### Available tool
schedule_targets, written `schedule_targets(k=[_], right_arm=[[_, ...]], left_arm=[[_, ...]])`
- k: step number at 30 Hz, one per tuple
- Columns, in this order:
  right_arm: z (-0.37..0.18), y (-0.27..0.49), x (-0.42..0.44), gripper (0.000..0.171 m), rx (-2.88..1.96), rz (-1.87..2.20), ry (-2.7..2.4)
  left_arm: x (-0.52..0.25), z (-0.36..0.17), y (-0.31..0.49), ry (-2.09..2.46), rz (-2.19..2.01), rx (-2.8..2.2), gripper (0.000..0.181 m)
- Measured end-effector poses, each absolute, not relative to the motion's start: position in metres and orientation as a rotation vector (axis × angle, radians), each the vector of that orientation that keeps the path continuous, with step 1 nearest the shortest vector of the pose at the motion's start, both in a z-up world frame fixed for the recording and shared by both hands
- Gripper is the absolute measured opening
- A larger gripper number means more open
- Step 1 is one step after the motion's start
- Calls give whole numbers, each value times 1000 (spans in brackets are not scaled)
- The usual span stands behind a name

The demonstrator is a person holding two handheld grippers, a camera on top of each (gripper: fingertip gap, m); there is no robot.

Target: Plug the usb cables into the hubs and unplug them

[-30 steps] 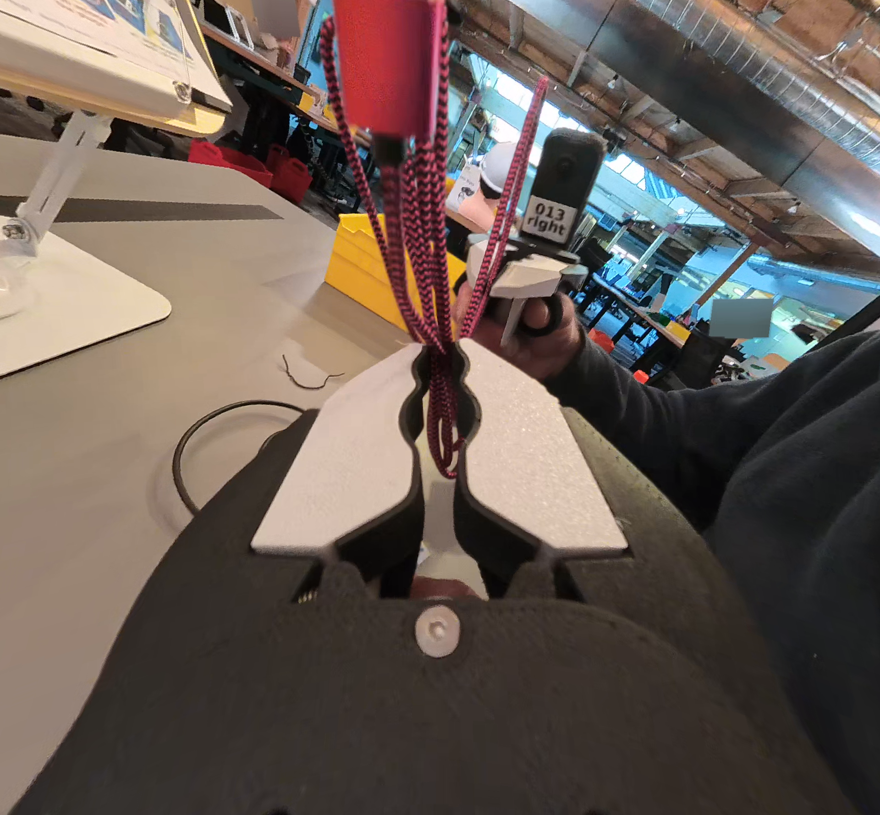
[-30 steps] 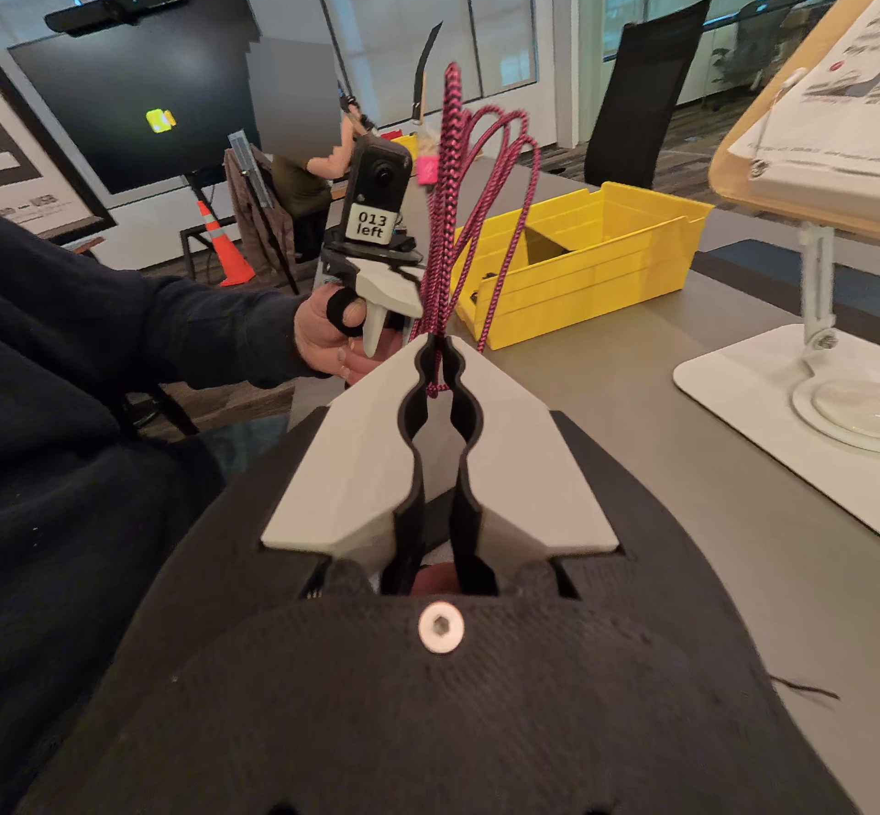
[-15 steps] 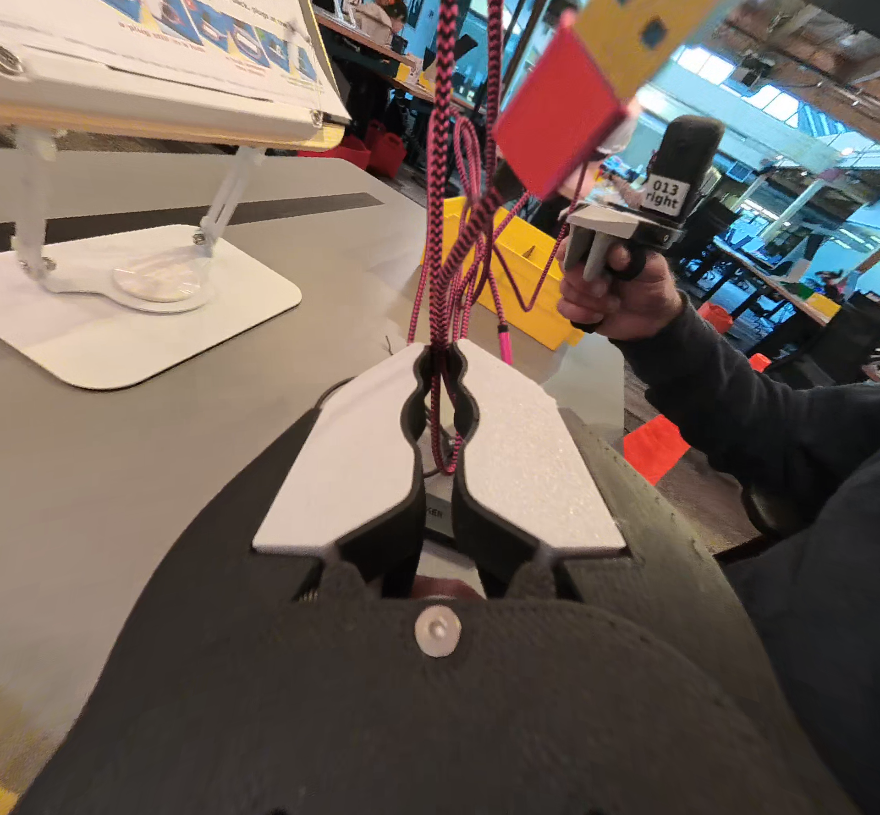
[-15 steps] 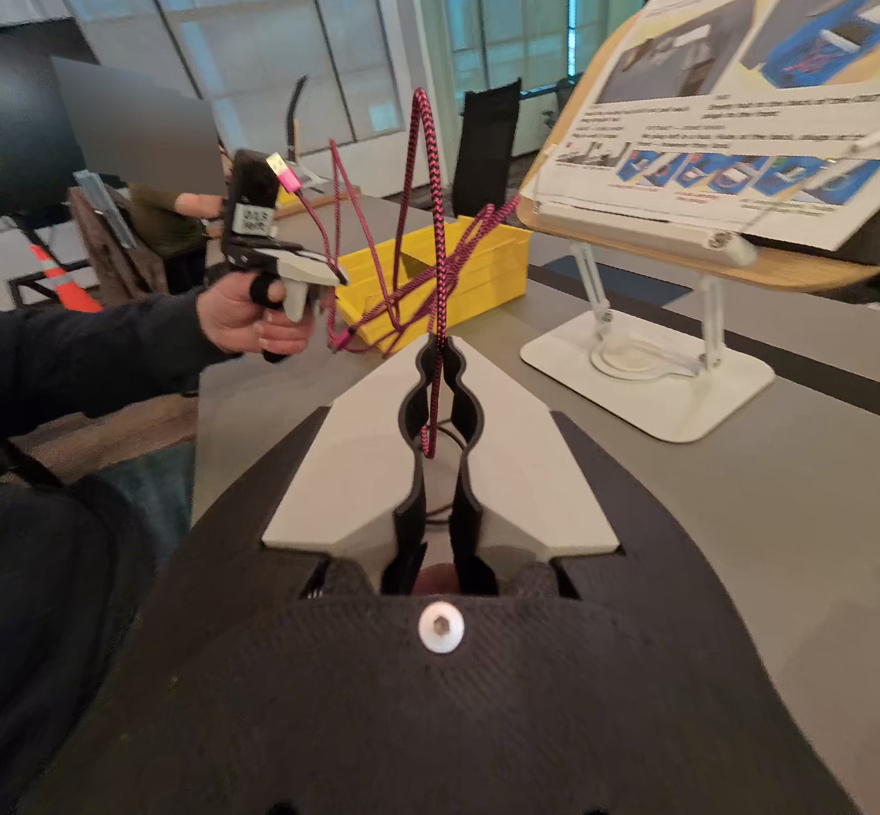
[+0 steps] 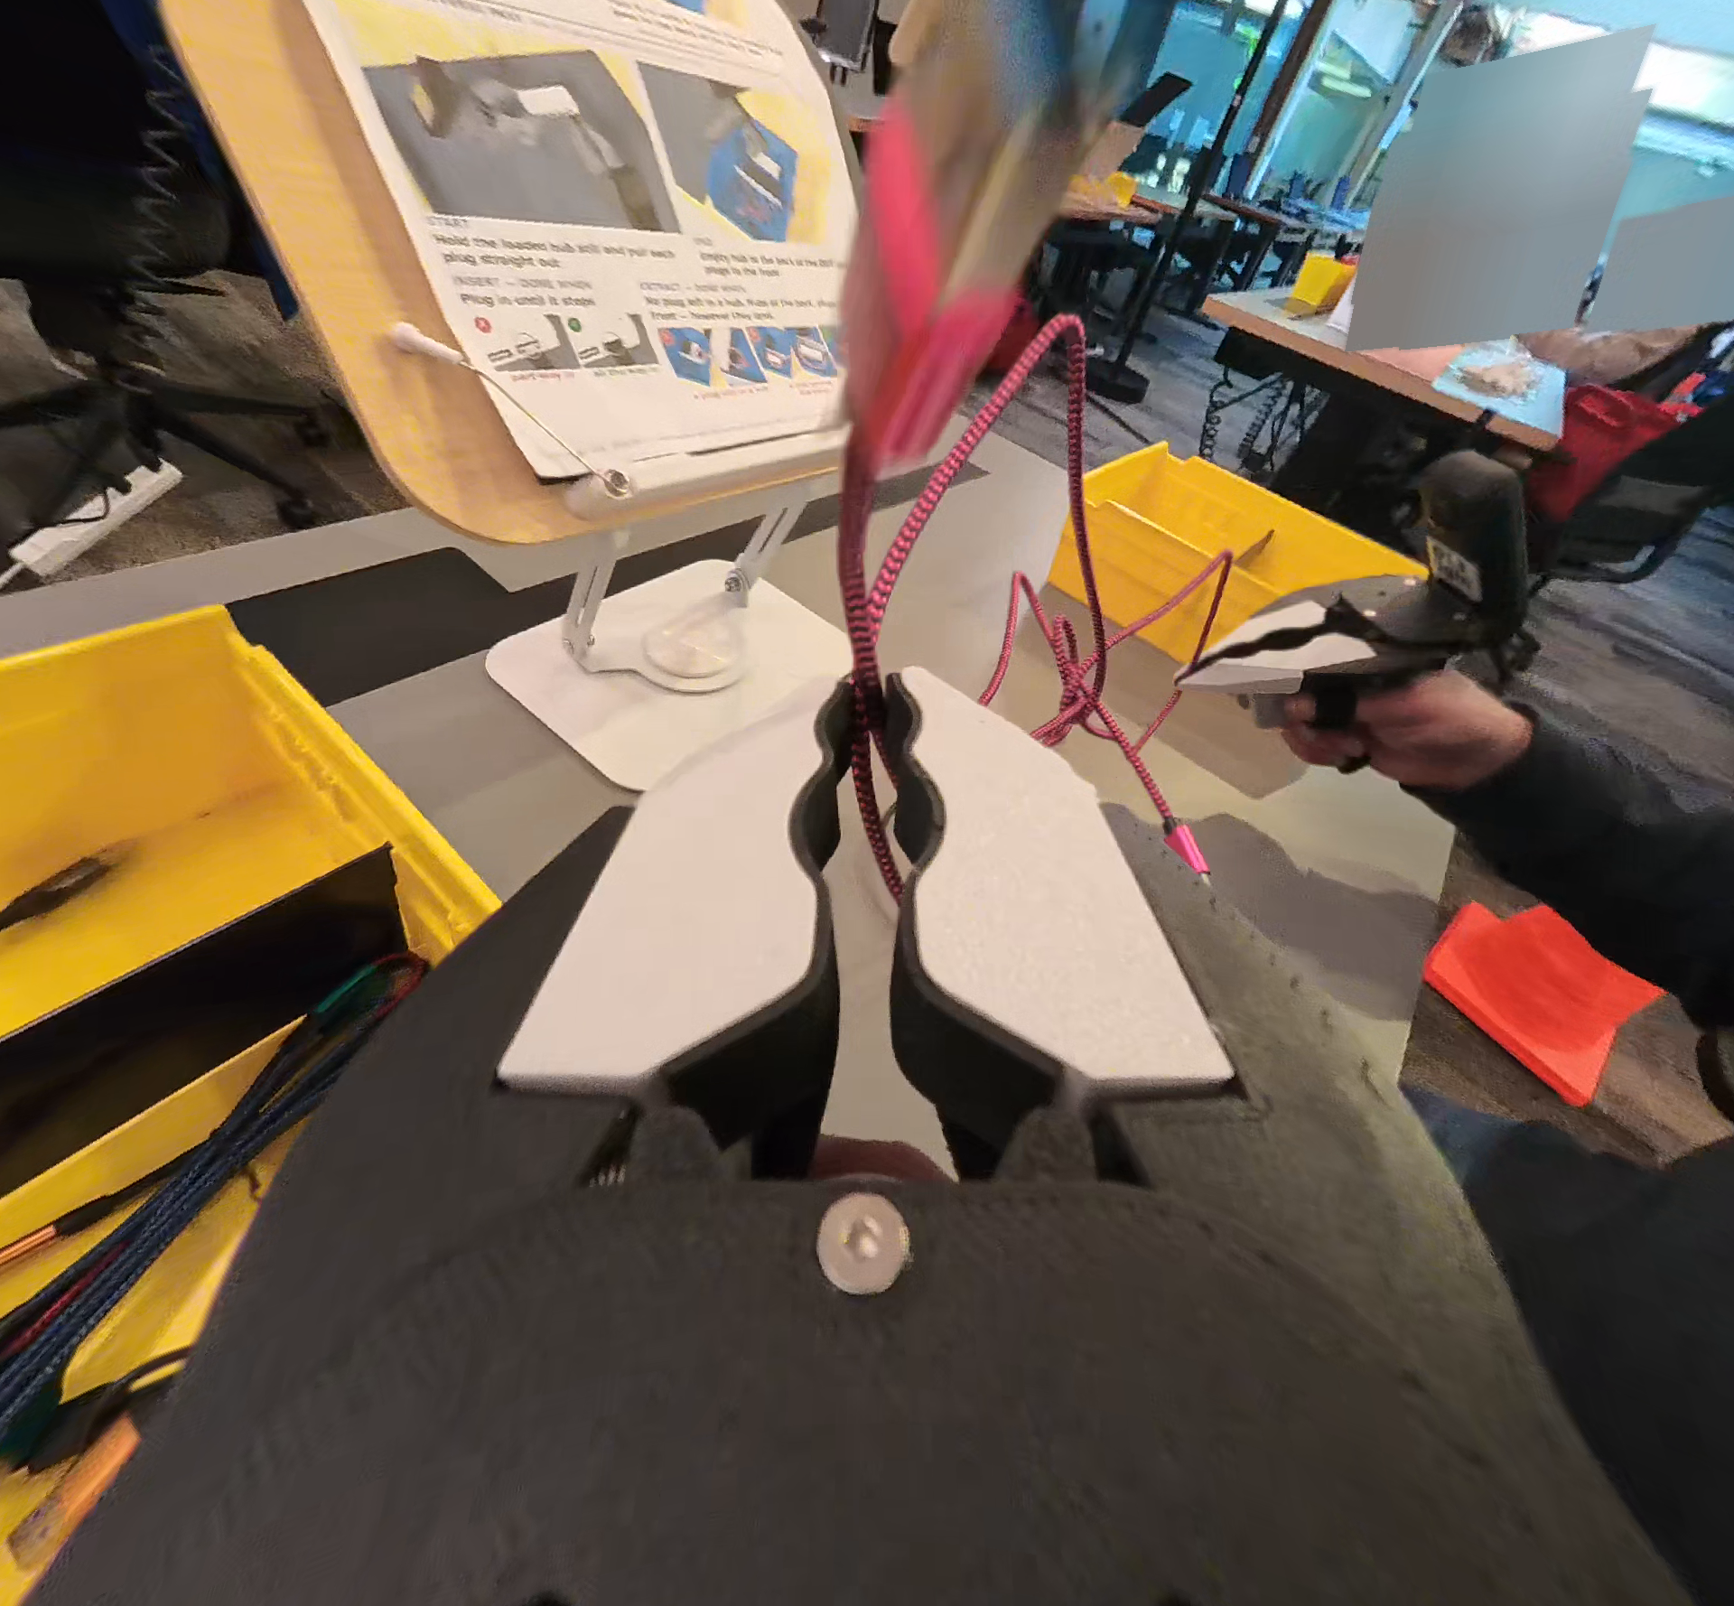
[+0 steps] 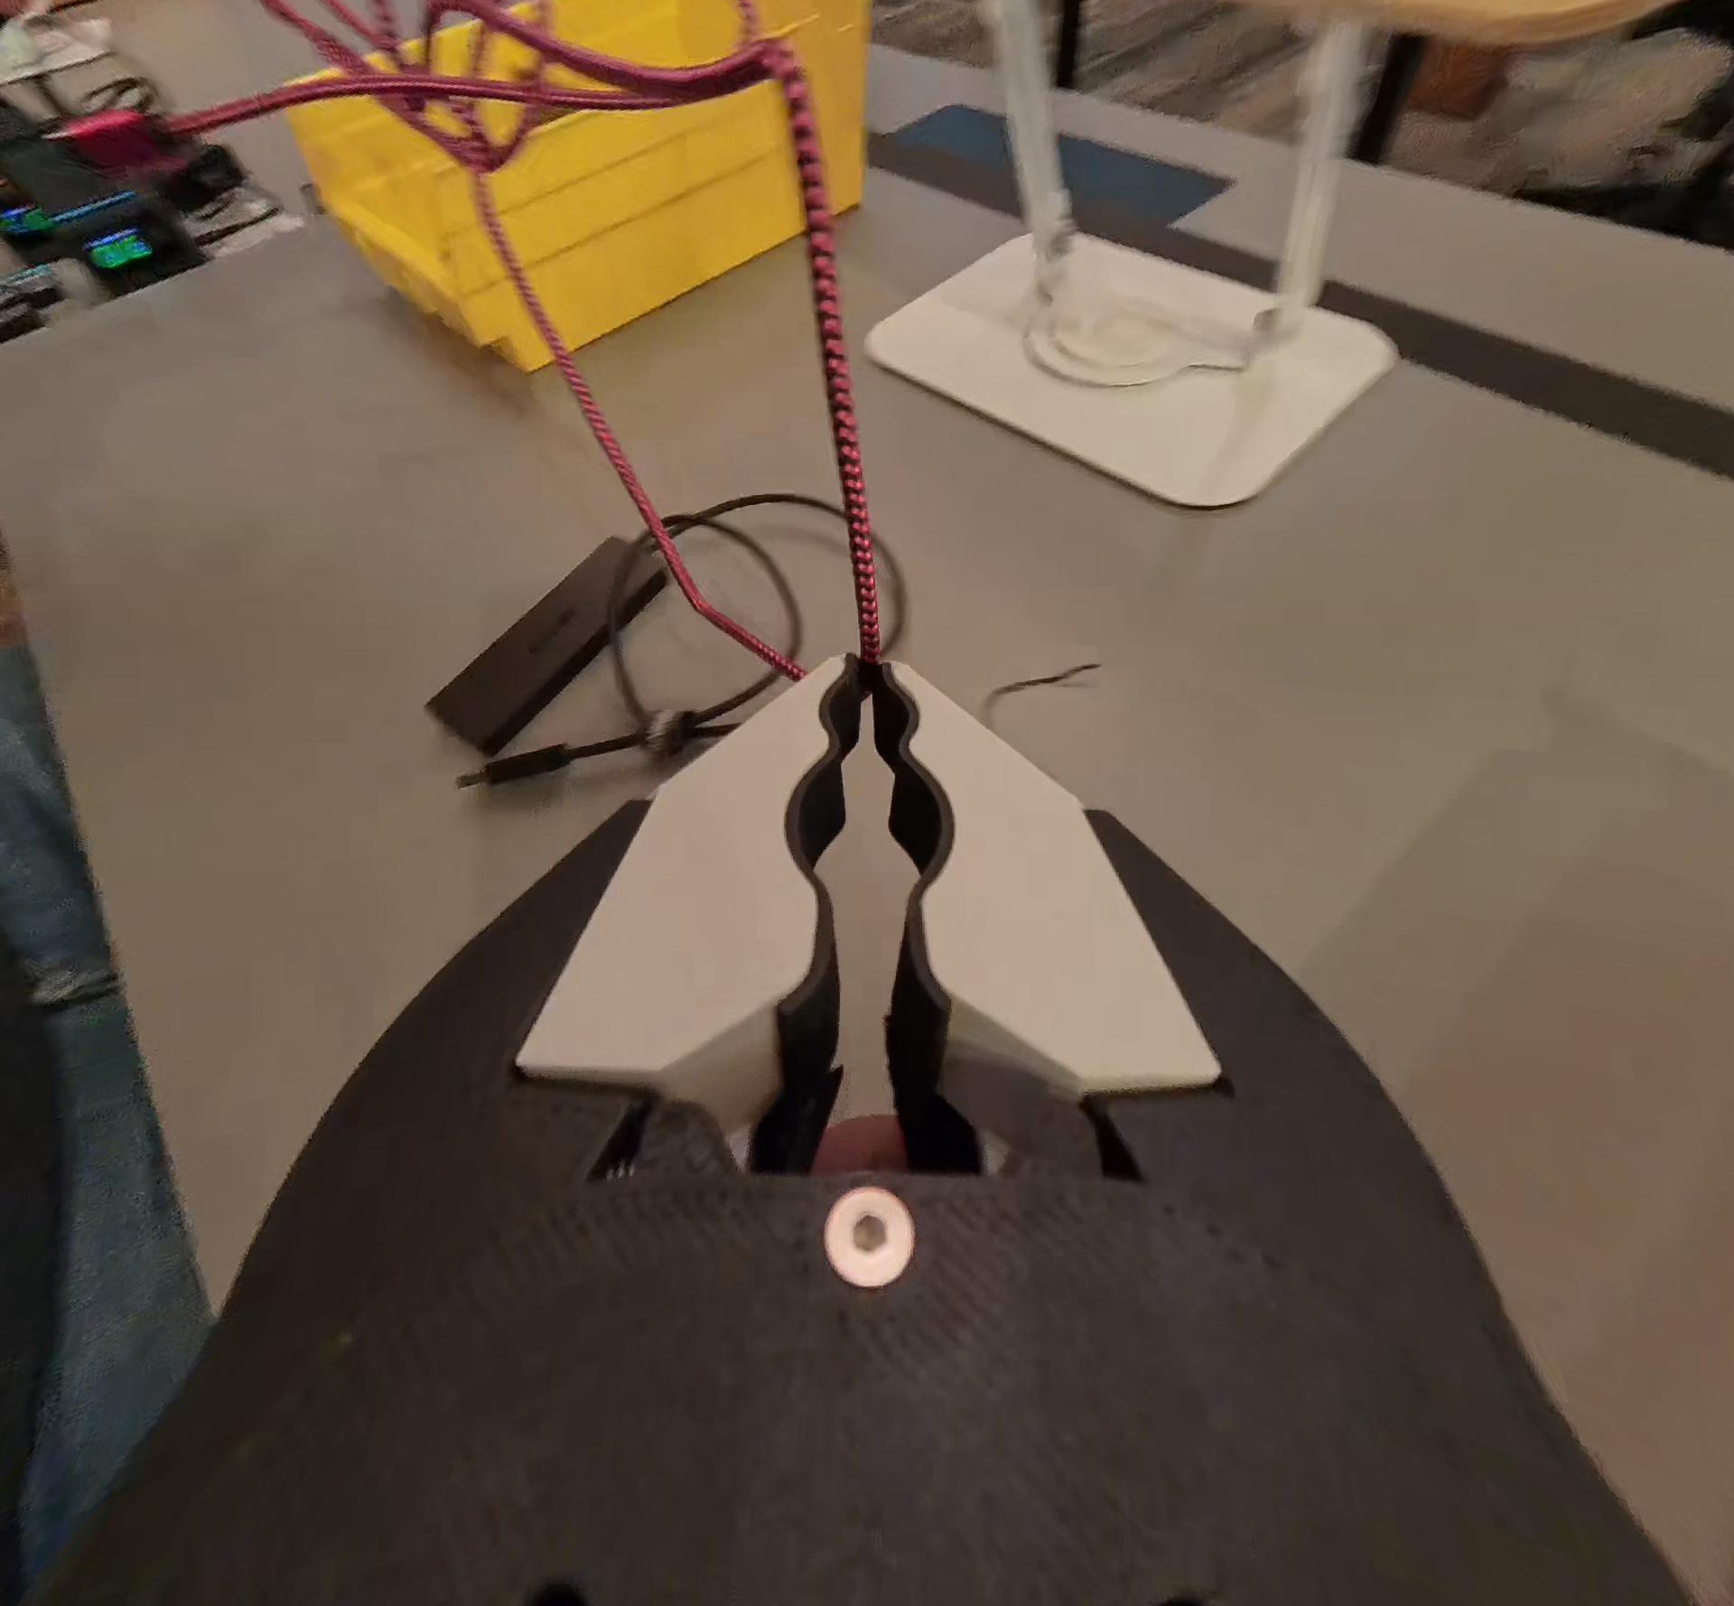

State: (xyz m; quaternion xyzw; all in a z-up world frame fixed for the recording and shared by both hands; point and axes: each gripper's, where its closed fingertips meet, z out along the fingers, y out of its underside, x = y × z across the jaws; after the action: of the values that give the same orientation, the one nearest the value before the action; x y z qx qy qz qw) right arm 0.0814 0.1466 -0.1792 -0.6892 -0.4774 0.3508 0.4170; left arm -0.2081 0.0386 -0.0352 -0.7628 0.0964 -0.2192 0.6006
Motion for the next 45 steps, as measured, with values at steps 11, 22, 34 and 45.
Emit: schedule_targets(k=[11, 22, 34, 45], right_arm=[[-165, 37, 43, 36, -1514, 969, -1697], [-21, 42, -37, 49, -1199, 1031, -1371], [-55, 55, -52, 12, -1282, 1090, -1409], [-88, 57, -55, 13, -1163, 1253, -1441]], left_arm=[[-130, -80, 56, 612, -253, -1977, 6], [-132, -74, 55, 834, 396, -2045, 6], [-118, -92, 48, 887, 514, -2015, 6], [-96, -79, 27, 886, 59, -1972, 38]])
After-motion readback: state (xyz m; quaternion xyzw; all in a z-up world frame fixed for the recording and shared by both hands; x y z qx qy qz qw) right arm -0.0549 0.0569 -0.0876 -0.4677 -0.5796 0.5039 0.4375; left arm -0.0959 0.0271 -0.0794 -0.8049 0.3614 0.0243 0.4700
